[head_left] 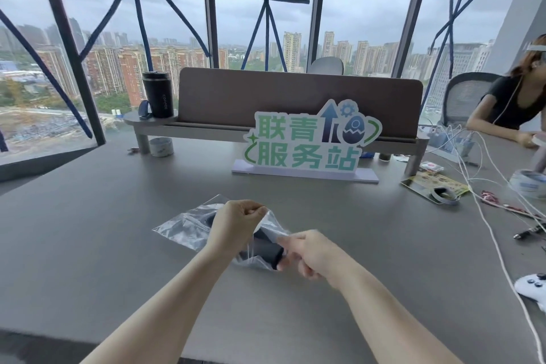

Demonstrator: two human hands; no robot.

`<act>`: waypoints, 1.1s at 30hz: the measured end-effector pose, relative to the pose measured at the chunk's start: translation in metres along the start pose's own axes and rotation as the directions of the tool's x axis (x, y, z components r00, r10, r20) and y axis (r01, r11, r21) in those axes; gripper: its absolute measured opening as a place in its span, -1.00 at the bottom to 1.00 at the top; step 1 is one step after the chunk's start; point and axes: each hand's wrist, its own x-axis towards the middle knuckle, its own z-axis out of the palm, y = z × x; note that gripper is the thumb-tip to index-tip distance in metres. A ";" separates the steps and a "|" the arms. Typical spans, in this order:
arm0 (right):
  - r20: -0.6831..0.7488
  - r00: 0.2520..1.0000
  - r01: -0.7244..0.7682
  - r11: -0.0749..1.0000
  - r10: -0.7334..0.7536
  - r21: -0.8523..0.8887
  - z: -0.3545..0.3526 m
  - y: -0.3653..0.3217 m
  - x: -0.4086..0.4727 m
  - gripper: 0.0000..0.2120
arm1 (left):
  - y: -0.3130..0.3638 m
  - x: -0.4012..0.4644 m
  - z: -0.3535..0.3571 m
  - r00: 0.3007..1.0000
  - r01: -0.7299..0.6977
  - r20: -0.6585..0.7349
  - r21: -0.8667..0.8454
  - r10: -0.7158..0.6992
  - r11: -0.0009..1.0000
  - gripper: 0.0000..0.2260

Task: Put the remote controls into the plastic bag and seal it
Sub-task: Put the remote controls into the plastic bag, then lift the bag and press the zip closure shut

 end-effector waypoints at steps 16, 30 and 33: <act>-0.410 0.884 0.131 0.961 -0.224 -0.243 0.020 -0.007 0.040 -0.87 | -0.021 -0.050 -0.035 0.957 -0.061 0.241 0.714 -0.163 0.698 -0.53; -0.467 0.865 0.361 0.873 -0.182 0.328 -0.027 -0.116 -0.036 -0.82 | 0.063 -0.007 -0.142 0.961 0.275 -0.002 -0.122 -0.278 0.954 -0.85; -0.469 0.861 0.405 0.825 -0.198 0.394 -0.039 -0.143 -0.051 -0.79 | 0.089 0.005 -0.162 0.970 0.243 0.057 -0.223 -0.236 0.944 -0.91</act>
